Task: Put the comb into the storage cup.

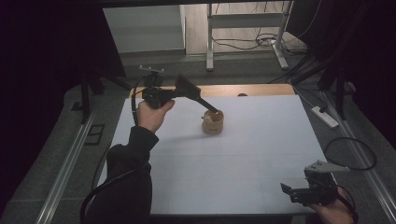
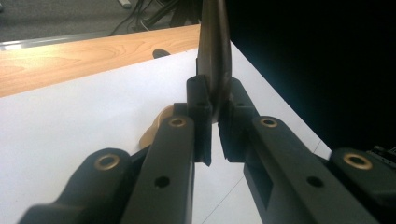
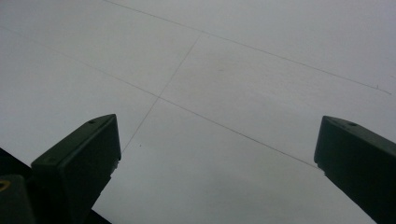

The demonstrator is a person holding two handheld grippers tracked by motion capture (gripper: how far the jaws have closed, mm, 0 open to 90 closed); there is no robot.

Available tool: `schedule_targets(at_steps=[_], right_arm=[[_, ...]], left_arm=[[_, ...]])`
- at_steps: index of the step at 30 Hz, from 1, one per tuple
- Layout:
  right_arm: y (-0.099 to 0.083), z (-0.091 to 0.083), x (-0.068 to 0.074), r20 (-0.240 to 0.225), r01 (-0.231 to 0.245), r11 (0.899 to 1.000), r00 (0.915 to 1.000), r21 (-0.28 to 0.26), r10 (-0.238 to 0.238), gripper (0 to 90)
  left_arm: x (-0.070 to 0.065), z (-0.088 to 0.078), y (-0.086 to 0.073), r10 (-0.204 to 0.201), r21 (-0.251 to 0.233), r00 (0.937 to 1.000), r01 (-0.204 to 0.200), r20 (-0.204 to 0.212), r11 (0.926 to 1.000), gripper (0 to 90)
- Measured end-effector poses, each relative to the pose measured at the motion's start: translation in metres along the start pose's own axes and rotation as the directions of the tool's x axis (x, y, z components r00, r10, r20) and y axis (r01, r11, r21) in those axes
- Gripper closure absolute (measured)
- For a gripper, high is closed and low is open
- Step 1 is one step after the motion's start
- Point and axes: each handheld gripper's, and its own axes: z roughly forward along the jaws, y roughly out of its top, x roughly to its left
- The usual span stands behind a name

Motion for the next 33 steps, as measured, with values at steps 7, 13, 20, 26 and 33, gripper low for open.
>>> schedule_targets(at_steps=[7,13,20,26,33], right_arm=[[0.0,0.0,0.0,-0.001,-0.001,1.0,1.0,0.002,0.001,0.7],[0.0,0.001,0.0,-0.002,-0.001,1.0,1.0,0.007,0.001,1.0],[0.0,0.001,-0.001,-0.005,-0.004,1.0,1.0,0.009,0.004,1.1],[0.0,0.001,-0.001,-0.005,-0.005,1.0,1.0,0.009,0.005,1.1],[0.0,0.001,-0.001,-0.007,-0.005,1.0,1.0,0.012,0.005,1.3]], left_arm=[[0.002,0.008,0.001,0.0,0.013,1.0,0.0,-0.008,0.9999,83.0],[0.002,0.016,0.0,0.004,0.029,0.9998,-0.003,-0.018,0.9996,83.0],[0.004,0.024,-0.001,0.004,0.036,0.9998,-0.003,-0.021,0.9993,83.0],[0.007,0.033,-0.003,0.001,0.051,0.9995,0.001,-0.031,0.9987,83.0],[0.01,0.042,-0.005,-0.001,0.063,0.9992,0.003,-0.041,0.998,83.0]])
